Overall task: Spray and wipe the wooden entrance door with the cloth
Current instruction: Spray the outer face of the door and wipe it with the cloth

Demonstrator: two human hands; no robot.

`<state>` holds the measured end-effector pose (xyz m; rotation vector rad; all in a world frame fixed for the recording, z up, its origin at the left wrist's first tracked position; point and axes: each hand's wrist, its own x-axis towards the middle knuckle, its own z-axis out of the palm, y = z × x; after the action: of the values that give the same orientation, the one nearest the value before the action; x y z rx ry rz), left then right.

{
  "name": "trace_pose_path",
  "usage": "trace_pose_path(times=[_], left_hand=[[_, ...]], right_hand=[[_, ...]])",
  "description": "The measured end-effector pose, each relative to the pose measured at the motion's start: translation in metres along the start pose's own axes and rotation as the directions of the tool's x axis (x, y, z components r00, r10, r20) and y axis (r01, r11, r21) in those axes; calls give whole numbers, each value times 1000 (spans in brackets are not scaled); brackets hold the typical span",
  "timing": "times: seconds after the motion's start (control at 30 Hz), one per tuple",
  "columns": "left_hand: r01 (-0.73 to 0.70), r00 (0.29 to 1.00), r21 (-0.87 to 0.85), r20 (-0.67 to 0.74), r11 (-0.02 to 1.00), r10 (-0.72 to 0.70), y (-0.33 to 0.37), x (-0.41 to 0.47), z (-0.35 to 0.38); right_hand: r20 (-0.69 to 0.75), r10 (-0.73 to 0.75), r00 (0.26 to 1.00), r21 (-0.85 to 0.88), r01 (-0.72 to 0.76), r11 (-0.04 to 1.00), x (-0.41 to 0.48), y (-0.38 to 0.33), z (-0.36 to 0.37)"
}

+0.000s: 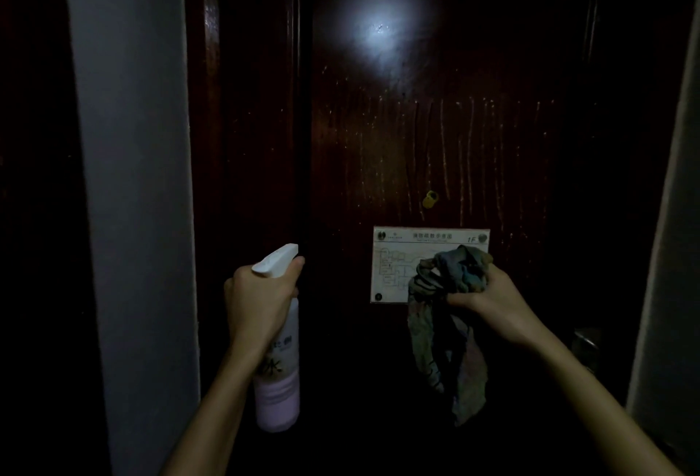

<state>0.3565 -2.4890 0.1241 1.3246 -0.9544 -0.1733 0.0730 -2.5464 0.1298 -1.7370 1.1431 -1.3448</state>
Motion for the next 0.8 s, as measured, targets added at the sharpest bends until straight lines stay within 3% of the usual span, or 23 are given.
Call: trace_pose_path(times=[0.13,0.27,0.53,0.7,0.8], left_hand=[[-26,1000,-63,-2,998,26,-2,4,1],[-59,992,-203,95,977,80,3,8,2],[-52,999,-109,9,993,54,17,12,5],[-31,987,-212,146,977,63,15,16,5],[9,983,-152,180,988,19,12,18,6]], right_hand=[[0,11,1000,-7,-11,1000,1,4,1],[2,22,1000,-15,-22,1000,6,3,2],[-9,5,1000,-35,-5,999,8,-10,-1],[-11,3,1000,-47,-3,999,8,-13,-1],[-9,-6,1000,-51,5,999,5,-15,-2]])
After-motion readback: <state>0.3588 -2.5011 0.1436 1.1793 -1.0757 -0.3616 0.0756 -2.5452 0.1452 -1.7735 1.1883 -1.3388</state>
